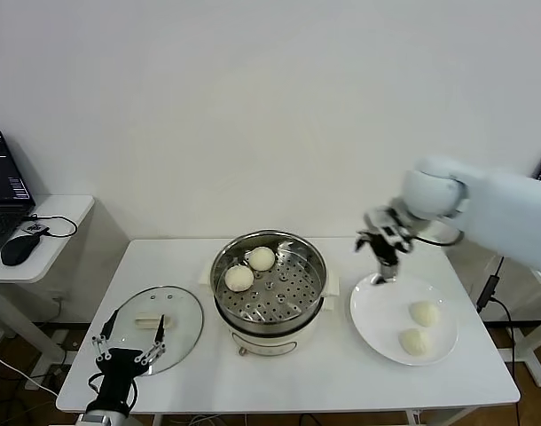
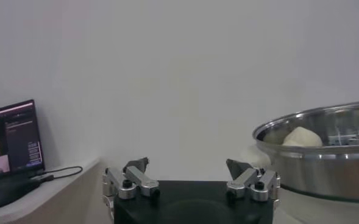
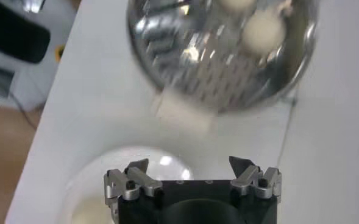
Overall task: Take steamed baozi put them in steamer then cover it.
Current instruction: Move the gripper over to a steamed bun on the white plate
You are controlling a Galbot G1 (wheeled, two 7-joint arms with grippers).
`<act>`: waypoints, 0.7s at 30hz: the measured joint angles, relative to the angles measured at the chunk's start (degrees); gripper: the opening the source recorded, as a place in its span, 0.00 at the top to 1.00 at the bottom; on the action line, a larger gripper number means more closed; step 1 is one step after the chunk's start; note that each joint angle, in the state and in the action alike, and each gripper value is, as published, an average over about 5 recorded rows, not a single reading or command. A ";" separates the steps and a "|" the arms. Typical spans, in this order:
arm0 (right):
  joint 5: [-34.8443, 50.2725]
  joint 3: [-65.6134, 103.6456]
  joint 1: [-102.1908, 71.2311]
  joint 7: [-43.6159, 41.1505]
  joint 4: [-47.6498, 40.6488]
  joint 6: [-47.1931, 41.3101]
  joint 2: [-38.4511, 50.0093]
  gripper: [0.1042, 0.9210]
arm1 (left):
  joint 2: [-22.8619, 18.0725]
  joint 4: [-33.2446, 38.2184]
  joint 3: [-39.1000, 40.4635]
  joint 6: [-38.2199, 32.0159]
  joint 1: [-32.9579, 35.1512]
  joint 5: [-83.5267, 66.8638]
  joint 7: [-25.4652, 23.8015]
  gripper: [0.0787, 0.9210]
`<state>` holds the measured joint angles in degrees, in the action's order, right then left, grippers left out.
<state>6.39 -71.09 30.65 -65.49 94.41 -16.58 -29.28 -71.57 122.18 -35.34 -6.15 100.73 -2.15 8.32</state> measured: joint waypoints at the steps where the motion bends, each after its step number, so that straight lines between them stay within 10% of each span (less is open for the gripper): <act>1: -1.12 1.10 -1.65 -0.04 0.22 0.51 1.36 0.12 | -0.05 -0.08 0.07 0.00 0.05 0.13 0.00 0.12; 21: -15.04 23.76 -34.48 2.28 -2.30 4.02 8.20 0.12 | -0.76 -0.62 -0.07 0.24 0.69 1.18 0.03 0.12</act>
<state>-8.66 -47.34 -3.83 -63.21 92.11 -12.56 -21.08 -72.34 121.55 -35.41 -5.91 101.42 -0.97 8.35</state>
